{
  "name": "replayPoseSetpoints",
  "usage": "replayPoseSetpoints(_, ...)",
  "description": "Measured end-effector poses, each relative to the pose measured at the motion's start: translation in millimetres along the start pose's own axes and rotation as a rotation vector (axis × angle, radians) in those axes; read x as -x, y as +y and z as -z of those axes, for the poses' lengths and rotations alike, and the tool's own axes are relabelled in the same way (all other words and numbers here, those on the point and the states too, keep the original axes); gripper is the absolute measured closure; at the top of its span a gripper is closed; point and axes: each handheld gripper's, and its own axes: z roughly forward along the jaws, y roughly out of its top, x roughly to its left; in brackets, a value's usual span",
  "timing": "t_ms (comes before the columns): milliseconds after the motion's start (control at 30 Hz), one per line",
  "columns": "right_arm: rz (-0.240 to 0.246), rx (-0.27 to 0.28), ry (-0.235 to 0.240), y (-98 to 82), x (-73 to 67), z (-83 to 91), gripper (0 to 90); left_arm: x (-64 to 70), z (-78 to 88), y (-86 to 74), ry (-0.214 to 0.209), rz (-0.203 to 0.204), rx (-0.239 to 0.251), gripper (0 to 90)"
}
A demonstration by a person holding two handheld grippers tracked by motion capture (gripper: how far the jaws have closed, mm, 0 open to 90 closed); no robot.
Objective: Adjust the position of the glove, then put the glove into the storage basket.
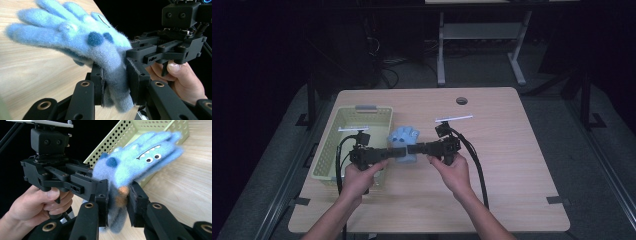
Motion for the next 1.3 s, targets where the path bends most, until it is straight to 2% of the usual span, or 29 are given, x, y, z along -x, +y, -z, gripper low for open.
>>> replayPoseSetpoints(267,0.007,-0.012,0.009,7.1,-4.7,-10.0,72.5,-4.3,10.8,1.7,-0.001,0.016,0.016,68.6)
replayPoseSetpoints(300,0.011,-0.013,0.011,8.2,-5.6,-10.8,72.6,-5.6,12.2,2.3,-0.003,0.006,0.016,68.6)
replayPoseSetpoints(433,0.017,-0.013,0.016,11.9,-7.0,-14.4,72.6,-6.6,16.7,5.1,-0.002,0.015,0.020,68.6)
replayPoseSetpoints(800,0.014,-0.017,0.040,22.7,-12.7,-26.1,72.8,-10.7,31.2,12.4,0.007,0.005,0.032,68.6)
replayPoseSetpoints(1300,0.027,-0.030,0.053,28.7,-20.3,-39.9,72.8,-15.5,47.1,11.6,0.022,0.011,0.044,68.6)
